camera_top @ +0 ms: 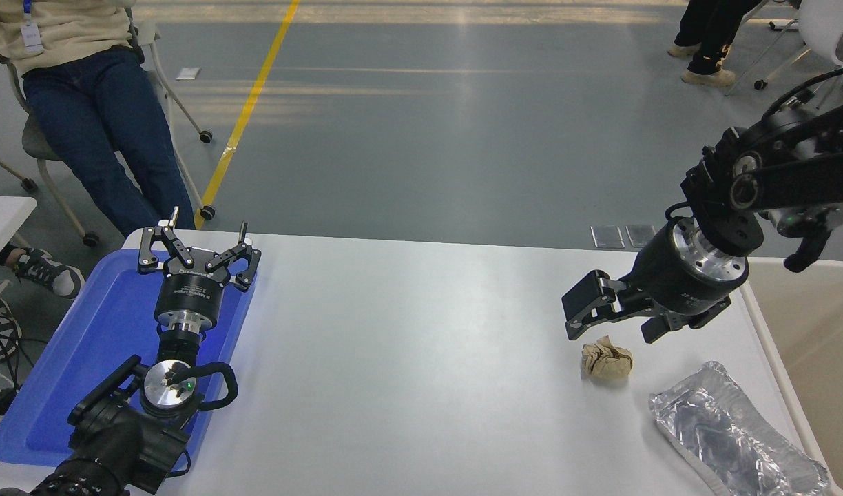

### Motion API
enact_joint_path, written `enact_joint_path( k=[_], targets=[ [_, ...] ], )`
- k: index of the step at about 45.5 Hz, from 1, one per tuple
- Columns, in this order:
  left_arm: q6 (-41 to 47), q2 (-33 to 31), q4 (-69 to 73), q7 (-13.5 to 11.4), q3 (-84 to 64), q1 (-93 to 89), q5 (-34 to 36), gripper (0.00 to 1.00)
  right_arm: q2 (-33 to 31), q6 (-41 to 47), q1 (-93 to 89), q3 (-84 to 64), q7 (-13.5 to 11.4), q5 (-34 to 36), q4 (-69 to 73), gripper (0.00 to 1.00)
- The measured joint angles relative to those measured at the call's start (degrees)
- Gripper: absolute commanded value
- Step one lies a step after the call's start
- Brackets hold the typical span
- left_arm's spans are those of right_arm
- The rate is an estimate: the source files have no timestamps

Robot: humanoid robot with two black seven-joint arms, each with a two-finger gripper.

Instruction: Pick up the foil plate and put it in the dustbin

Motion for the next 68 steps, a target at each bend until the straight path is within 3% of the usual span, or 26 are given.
enact_joint_path(
  k=[49, 68],
  targets=[
    [0.0, 0.0, 0.0, 0.0, 0.0, 0.0, 0.0, 1.0, -0.8, 0.0, 0.9, -0.1, 0.0, 0.1, 0.0, 1.0],
    [0.0, 0.0, 0.0, 0.0, 0.0, 0.0, 0.0, 1.0, -7.2, -1.0, -0.7, -1.5, -0.2, -5.8, -0.6, 1.0]
  ],
)
